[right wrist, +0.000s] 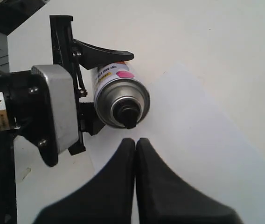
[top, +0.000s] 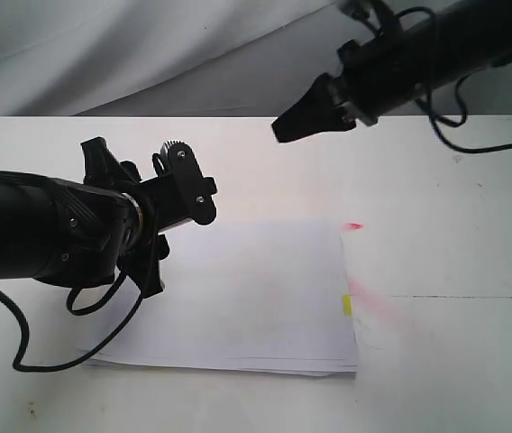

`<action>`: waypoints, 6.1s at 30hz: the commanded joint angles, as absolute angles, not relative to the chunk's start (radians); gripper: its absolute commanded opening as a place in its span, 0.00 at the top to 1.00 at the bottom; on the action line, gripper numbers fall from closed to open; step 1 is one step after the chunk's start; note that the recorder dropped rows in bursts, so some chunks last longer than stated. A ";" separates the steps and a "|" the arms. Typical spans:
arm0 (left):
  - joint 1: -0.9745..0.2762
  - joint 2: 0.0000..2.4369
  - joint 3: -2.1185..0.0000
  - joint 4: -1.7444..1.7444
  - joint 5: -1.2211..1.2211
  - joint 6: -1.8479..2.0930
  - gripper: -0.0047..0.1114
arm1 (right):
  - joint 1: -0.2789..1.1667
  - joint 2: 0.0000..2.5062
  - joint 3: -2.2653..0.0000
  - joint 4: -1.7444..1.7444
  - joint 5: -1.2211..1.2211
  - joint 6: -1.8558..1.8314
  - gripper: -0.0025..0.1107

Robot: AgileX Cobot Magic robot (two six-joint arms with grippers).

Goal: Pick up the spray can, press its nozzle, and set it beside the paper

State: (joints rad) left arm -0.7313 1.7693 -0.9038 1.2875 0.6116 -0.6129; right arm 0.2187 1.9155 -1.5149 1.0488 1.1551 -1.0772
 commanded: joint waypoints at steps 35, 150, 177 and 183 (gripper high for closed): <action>-0.737 1.762 -0.907 1.294 0.626 -0.627 0.96 | 0.393 2.109 -1.524 1.216 1.079 -1.234 0.98; -0.297 1.556 -1.005 0.924 -0.083 -0.918 0.96 | 0.247 2.010 -1.497 1.196 1.173 -1.172 0.98; 0.091 1.895 -1.003 0.833 -0.586 -0.670 0.96 | 0.247 2.010 -1.497 1.196 1.173 -1.172 0.98; 0.093 1.979 -1.003 0.818 -0.613 -0.548 0.96 | 0.247 2.010 -1.497 1.196 1.168 -1.177 0.98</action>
State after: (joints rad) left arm 0.0927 1.9649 -0.9942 0.8441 -0.5359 -0.5933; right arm 0.2493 2.0199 -1.5043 1.1863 1.1653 -1.1760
